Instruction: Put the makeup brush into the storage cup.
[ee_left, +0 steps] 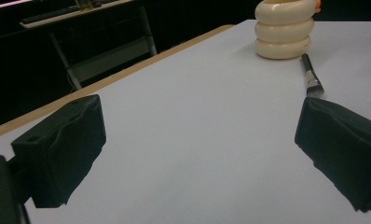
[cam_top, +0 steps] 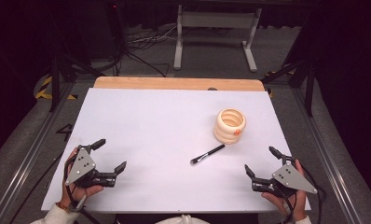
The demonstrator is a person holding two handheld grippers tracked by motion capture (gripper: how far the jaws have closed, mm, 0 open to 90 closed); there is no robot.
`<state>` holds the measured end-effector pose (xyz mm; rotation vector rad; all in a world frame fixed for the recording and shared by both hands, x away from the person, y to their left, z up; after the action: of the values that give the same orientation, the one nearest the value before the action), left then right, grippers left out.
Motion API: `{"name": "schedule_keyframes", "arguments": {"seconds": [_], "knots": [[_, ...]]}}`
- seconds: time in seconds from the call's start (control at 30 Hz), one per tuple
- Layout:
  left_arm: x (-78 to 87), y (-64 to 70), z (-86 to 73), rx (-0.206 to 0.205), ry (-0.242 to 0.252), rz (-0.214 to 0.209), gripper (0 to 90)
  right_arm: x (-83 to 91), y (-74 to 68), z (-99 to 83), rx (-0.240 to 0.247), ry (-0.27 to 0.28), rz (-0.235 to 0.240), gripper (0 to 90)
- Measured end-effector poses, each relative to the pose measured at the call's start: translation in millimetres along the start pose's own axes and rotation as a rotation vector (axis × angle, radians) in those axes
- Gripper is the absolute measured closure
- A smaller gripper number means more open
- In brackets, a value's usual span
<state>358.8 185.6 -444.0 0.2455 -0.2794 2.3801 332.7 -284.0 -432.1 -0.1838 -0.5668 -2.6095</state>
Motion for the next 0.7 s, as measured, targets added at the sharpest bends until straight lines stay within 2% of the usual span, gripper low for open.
{"name": "schedule_keyframes", "arguments": {"seconds": [0.17,0.33,0.4,0.43,0.5,0.57,0.63,0.7], "knots": [[-0.2,2.7,-3.9,-0.001,-0.019,-0.02,1.5,0.2,1.1,-0.6,-0.001,-0.006,0.024,6.8],[1.1,2.4,-3.5,-0.012,-0.009,-0.024,1.5,-3.7,-2.6,-0.3,0.034,-0.027,0.033,6.6],[0.9,2.0,-4.3,0.001,-0.017,-0.02,1.5,-4.1,-2.7,0.1,0.034,-0.027,0.035,6.7],[-0.2,2.2,-5.1,0.005,-0.017,-0.03,1.5,-3.6,-1.3,2.0,0.051,-0.03,0.023,7.2],[-0.8,1.7,-5.5,-0.001,-0.019,-0.027,1.6,-3.1,1.2,4.7,0.049,-0.026,0.015,7.9],[-0.9,3.1,-7.0,-0.008,-0.031,-0.041,1.6,-3.9,3.5,6.6,0.054,-0.03,0.005,7.9],[-1.4,3.9,-8.6,-0.004,-0.035,-0.043,1.7,-5.8,5.8,11.8,0.058,-0.026,0.01,9.3],[-1.2,2.8,-9.3,-0.004,-0.044,-0.041,1.7,-8.7,5.6,18.4,0.071,-0.031,0.037,12.3]]}}
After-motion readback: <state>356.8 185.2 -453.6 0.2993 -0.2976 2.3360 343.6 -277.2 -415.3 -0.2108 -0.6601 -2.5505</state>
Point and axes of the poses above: each handheld gripper's, and its own axes: x roughly backward along the jaws, z roughly out of its top, y roughly to its right, the point moved 7 cm from there along -x, roughly forward along the jaws, and after that the axes turned 2 degrees about x, right-handed, at the moved point
